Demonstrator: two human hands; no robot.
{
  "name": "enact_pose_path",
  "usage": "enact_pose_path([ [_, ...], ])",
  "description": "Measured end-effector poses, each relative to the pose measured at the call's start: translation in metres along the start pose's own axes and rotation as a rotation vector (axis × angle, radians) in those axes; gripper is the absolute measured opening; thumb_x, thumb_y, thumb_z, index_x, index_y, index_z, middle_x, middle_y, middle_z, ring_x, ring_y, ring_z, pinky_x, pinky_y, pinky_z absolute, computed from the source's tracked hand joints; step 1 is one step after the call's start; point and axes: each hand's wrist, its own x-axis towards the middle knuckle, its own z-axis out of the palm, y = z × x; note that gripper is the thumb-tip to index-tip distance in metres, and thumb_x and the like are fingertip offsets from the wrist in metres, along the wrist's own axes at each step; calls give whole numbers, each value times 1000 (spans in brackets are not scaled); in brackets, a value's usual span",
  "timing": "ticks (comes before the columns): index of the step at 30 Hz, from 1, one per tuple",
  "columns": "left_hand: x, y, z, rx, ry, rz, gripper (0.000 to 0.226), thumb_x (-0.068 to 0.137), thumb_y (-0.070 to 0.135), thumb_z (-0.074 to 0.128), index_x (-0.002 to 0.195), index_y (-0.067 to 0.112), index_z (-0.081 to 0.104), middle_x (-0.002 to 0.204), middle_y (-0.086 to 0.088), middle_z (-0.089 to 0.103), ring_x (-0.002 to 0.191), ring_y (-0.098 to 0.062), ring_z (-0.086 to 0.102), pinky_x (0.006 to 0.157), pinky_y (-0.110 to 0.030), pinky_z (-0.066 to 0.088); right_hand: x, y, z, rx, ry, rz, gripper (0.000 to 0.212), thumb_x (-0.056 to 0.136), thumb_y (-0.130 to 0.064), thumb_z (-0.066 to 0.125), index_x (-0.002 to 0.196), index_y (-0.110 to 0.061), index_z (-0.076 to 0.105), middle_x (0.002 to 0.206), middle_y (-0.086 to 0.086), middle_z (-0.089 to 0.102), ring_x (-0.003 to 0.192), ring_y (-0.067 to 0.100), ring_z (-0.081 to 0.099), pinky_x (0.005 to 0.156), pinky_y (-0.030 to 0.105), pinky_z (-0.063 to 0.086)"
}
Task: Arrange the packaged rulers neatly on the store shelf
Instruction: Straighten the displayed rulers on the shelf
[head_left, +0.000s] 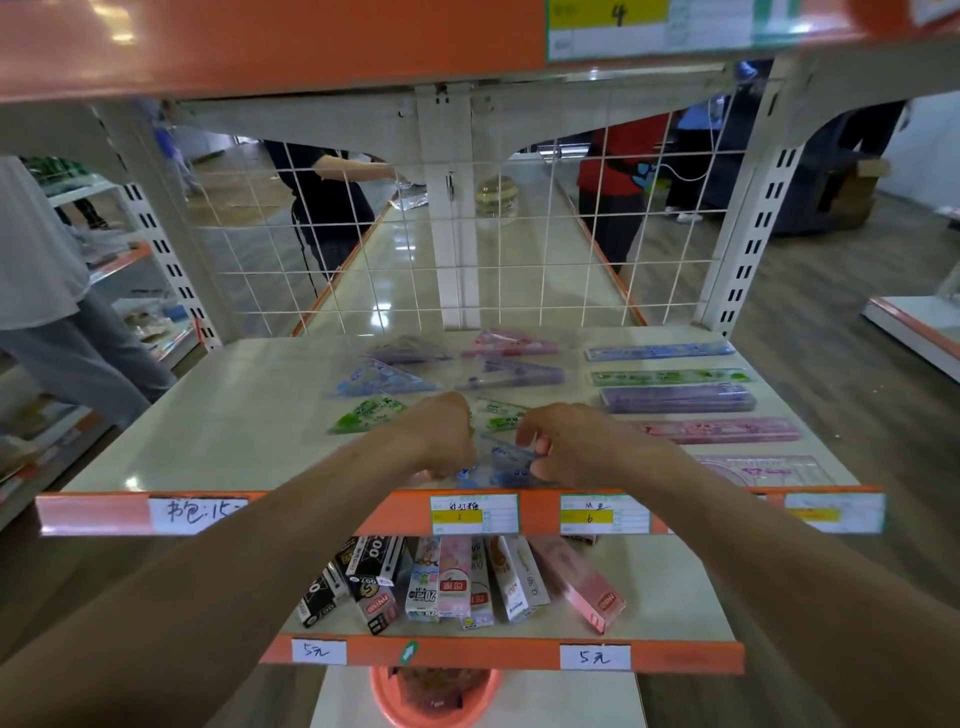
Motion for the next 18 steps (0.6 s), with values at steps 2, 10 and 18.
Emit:
enact_pose_path([
  [2, 1, 1, 1, 30, -12, 3, 12, 84, 9, 60, 96, 6, 58, 84, -10, 64, 76, -22, 65, 76, -39, 56, 1, 1, 1, -2, 1, -2, 35, 89, -18, 58, 124, -20, 55, 122, 1, 56, 110, 19, 53, 90, 29, 44],
  [10, 4, 6, -33, 41, -12, 12, 16, 88, 7, 54, 73, 4, 57, 69, -11, 59, 59, -20, 56, 55, -27, 48, 3, 3, -23, -4, 59, -22, 30, 93, -15, 50, 120, -24, 60, 124, -3, 57, 106, 13, 53, 86, 23, 41],
  [18, 12, -18, -67, -123, -10, -13, 13, 88, 10, 62, 100, 11, 66, 89, -7, 67, 74, -16, 65, 59, -24, 51, 16, -1, -65, 54, 28, -103, 23, 93, -22, 57, 114, -22, 65, 118, -6, 59, 110, 12, 55, 95, 27, 43],
])
